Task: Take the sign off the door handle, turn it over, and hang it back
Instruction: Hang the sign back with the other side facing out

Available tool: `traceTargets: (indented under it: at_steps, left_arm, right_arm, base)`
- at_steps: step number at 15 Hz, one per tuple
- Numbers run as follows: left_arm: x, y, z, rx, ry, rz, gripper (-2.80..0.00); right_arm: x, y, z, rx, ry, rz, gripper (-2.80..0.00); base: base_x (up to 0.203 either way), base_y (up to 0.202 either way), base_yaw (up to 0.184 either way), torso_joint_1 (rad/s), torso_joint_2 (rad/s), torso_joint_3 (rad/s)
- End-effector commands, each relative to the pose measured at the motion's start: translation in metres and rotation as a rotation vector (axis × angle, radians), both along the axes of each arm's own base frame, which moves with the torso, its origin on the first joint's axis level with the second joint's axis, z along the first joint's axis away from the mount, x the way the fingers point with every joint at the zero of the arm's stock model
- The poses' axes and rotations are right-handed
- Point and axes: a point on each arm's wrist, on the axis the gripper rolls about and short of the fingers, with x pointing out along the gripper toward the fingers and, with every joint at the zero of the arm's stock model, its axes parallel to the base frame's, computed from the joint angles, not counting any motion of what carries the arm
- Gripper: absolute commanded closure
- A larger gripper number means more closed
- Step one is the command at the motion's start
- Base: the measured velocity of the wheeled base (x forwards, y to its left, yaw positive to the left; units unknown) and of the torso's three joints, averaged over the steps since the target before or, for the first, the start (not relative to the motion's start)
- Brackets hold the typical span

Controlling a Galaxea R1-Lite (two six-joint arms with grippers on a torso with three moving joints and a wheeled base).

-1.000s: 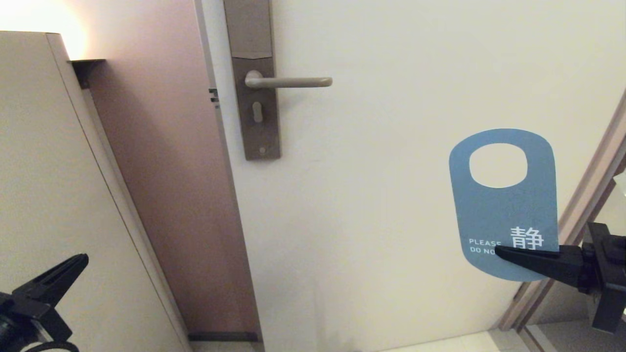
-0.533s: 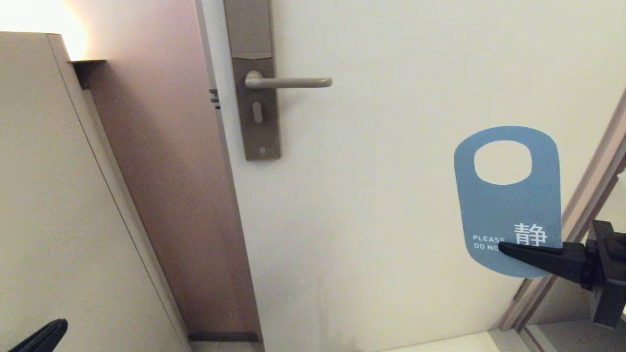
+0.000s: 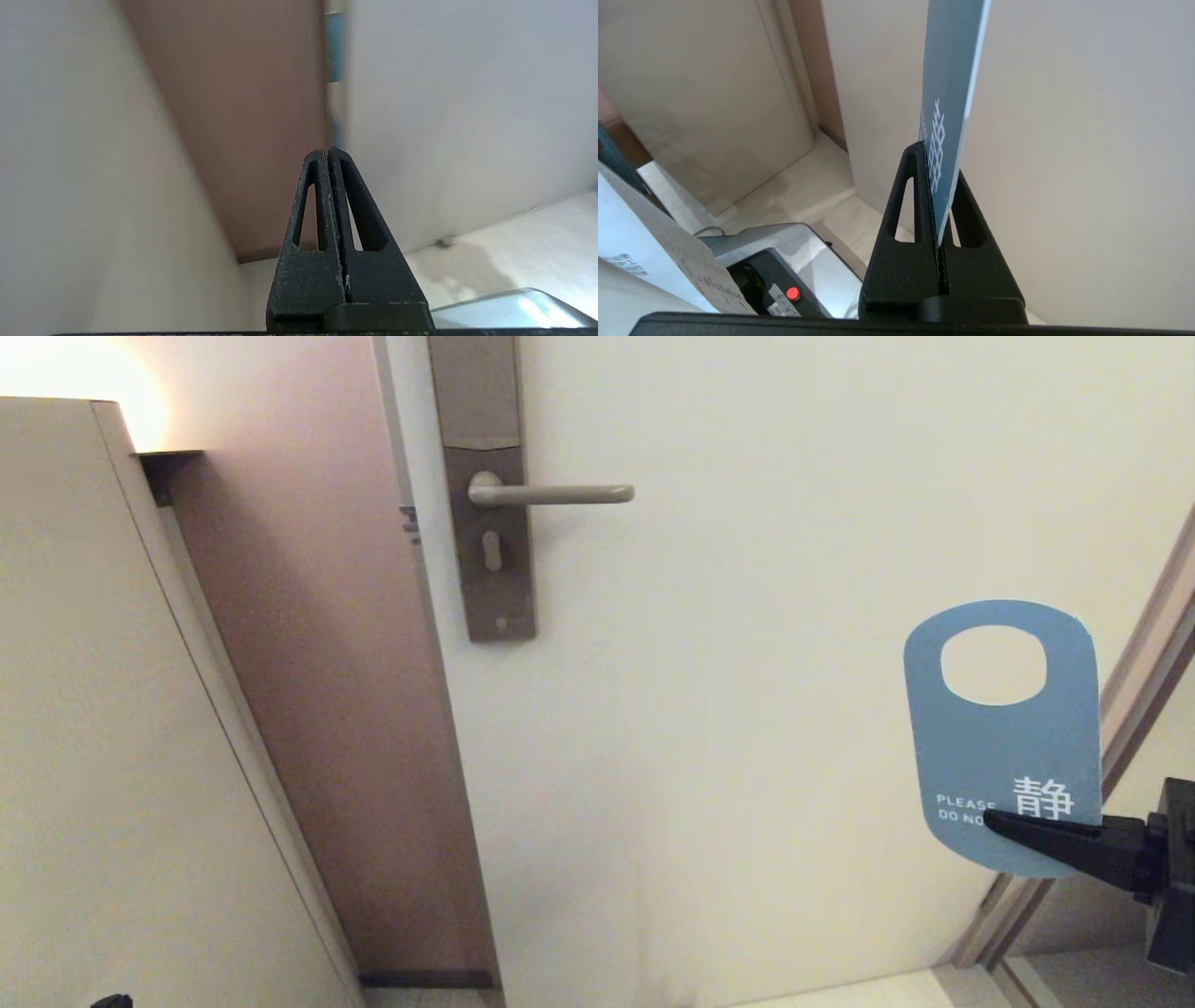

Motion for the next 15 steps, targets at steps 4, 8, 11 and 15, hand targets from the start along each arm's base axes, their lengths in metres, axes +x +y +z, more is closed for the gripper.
traceTargets:
  at_steps: [4, 8, 11, 15]
  left_arm:
    - [-0.002, 0.003, -0.016, 0.027, 0.091, 0.102, 0.0]
    - [-0.013, 0.003, -0.026, 0.031, 0.094, 0.052, 0.0]
    - [-0.019, 0.003, -0.032, 0.042, 0.116, 0.052, 0.0]
    - [-0.021, 0.002, -0.032, 0.07, 0.09, 0.107, 0.0]
  right_arm:
    - [-0.002, -0.004, 0.002, 0.001, -0.017, -0.024, 0.0]
    - [-0.004, -0.004, 0.002, 0.001, -0.019, -0.025, 0.0]
    - [-0.006, -0.004, 0.002, -0.007, -0.032, -0.022, 0.0]
    - [-0.008, -0.004, 0.008, -0.017, -0.065, -0.024, 0.0]
  base:
    - [0.0, 0.0, 0.0, 0.0, 0.0, 0.0]
    - [0.0, 0.0, 0.0, 0.0, 0.0, 0.0]
    - [0.0, 0.0, 0.0, 0.0, 0.0, 0.0]
    - [0.0, 0.0, 0.0, 0.0, 0.0, 0.0]
